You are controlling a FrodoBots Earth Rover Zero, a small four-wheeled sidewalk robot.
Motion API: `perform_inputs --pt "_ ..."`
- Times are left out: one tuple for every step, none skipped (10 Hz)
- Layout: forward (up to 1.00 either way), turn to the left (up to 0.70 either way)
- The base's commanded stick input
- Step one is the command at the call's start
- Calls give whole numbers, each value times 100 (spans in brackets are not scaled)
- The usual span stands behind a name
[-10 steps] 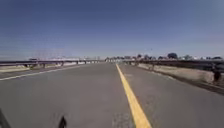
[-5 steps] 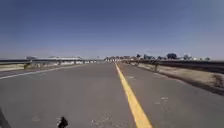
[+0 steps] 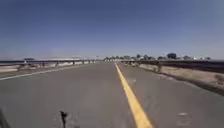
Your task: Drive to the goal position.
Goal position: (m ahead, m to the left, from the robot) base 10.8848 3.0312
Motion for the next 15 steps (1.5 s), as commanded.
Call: perform_inputs --pt "100 0" --pt "100 0" --pt "100 0" --pt "100 0" --pt "100 0" --pt "100 0" --pt "100 0" --pt "100 0" --pt "100 0" --pt "100 0" --pt "100 0" --pt "100 0" --pt "100 0" --pt "100 0" --pt "100 0"
